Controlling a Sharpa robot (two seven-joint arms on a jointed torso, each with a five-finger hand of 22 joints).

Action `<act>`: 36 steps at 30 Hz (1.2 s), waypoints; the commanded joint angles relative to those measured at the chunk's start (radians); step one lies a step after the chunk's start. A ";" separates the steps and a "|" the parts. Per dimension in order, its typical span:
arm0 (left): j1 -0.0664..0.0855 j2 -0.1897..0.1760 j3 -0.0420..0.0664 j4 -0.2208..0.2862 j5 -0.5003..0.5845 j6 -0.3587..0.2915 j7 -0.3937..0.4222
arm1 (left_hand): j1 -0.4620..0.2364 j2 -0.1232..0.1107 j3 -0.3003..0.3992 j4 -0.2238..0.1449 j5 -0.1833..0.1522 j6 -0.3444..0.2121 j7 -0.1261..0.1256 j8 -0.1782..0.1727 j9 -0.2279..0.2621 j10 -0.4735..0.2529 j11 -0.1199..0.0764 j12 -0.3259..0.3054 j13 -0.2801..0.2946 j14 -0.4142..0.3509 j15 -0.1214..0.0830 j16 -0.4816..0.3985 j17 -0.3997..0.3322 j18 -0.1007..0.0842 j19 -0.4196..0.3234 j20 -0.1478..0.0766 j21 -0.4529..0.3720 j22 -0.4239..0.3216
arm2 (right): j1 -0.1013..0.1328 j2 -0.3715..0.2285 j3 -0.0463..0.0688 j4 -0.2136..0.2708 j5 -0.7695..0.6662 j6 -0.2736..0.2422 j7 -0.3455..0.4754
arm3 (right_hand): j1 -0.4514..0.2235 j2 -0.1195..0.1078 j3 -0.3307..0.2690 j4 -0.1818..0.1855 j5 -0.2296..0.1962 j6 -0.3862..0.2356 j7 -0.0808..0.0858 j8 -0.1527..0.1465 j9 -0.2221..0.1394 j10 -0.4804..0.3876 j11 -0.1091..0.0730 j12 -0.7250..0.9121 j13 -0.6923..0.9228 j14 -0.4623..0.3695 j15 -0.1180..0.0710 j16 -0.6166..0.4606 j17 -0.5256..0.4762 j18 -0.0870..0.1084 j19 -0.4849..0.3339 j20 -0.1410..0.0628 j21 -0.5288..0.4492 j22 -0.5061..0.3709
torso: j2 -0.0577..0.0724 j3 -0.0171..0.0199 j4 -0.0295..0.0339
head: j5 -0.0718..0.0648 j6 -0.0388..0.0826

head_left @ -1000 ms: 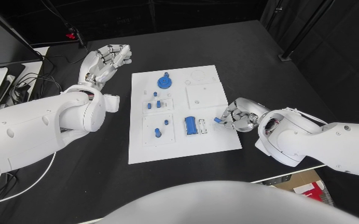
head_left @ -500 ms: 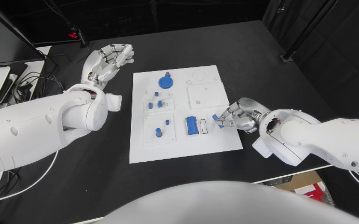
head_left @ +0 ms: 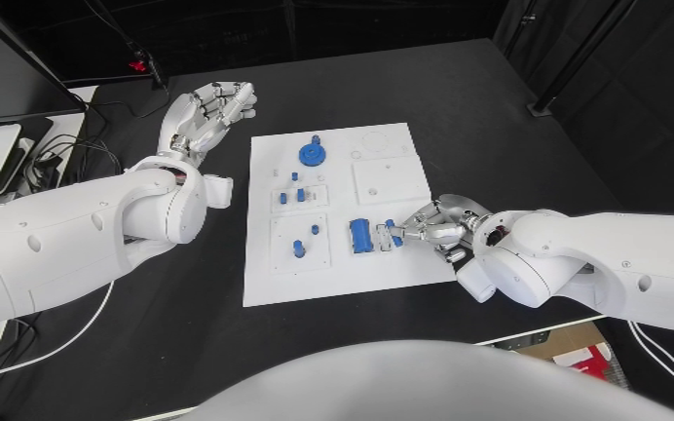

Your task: Assemble the parts on the task board

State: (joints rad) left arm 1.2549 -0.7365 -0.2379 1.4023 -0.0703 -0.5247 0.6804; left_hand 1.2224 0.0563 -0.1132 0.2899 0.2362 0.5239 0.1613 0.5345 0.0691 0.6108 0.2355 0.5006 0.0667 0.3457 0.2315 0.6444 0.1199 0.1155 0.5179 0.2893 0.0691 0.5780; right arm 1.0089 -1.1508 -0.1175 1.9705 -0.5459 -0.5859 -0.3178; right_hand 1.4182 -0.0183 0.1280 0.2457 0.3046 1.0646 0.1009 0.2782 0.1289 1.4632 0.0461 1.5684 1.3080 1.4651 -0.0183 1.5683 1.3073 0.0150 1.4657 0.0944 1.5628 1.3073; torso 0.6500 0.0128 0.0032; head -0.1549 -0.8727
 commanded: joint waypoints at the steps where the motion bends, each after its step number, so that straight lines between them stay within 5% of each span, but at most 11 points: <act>1: 0.002 0.000 0.001 0.000 0.000 0.009 0.091 | 0.002 0.009 -0.006 0.002 0.006 -0.004 0.108 0.005 -0.002 -0.002 -0.006 0.003 -0.001 -0.006 0.000 0.005 -0.001 0.000 0.000 0.001 0.005 -0.002 | 0.002 0.010 0.000 -0.006 0.000 -0.022 -0.039 | -0.009 -0.001 -0.005 0.000 0.004 0.007 0.001 -0.001 0.002 0.108 -0.006 0.002 0.263 0.106 -0.006 0.002 0.263 -0.010 0.094 -0.006 -0.006 0.257 | 0.000 -0.0002 -0.0015 | 0.002 0.000; 13: 0.002 0.001 0.001 -0.001 0.000 0.010 0.090 | 0.002 0.010 -0.006 0.002 0.006 -0.004 0.108 0.006 -0.002 -0.002 -0.006 0.004 -0.001 -0.006 0.000 0.006 -0.002 0.000 0.000 0.001 0.005 -0.002 | 0.001 0.042 0.000 -0.017 -0.190 -0.047 -0.100 | -0.024 0.003 -0.028 0.015 -0.011 0.013 0.002 -0.016 -0.001 0.108 -0.007 0.002 0.263 0.106 -0.008 0.002 0.263 -0.009 0.091 -0.008 -0.010 0.256 | 0.000 0.0007 -0.0009 | 0.003 0.000; 36: 0.002 0.002 0.001 -0.001 0.000 0.011 0.089 | 0.002 0.011 -0.007 0.002 0.006 -0.004 0.108 0.006 -0.002 -0.001 -0.006 0.005 -0.001 -0.007 0.000 0.007 -0.003 0.000 0.000 0.001 0.005 -0.002 | 0.001 0.078 0.000 -0.039 -0.321 0.020 -0.197 | -0.023 0.008 -0.036 0.018 -0.014 0.015 0.000 -0.025 -0.003 0.108 -0.008 0.002 0.263 0.106 -0.008 0.002 0.263 -0.009 0.091 -0.009 -0.010 0.256 | 0.000 0.0006 -0.0015 | 0.004 0.000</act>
State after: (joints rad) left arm 1.2549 -0.7352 -0.2379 1.4005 -0.0703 -0.5220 0.6804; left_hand 1.2227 0.0561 -0.1156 0.2923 0.2362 0.5238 0.1613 0.5345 0.0691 0.6108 0.2355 0.5005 0.0668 0.3457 0.2316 0.6483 0.1183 0.1154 0.5179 0.2893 0.0690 0.5771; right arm 1.0089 -1.0744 -0.1179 1.9304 -0.8279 -0.5983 -0.4791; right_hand 1.3999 -0.0155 0.0966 0.2662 0.2953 1.0726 0.0987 0.2581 0.1250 1.4669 0.0426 1.5683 1.3080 1.4651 -0.0182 1.5683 1.3073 0.0150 1.4670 0.0931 1.5589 1.3073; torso 0.6498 0.0130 0.0019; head -0.1519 -0.8727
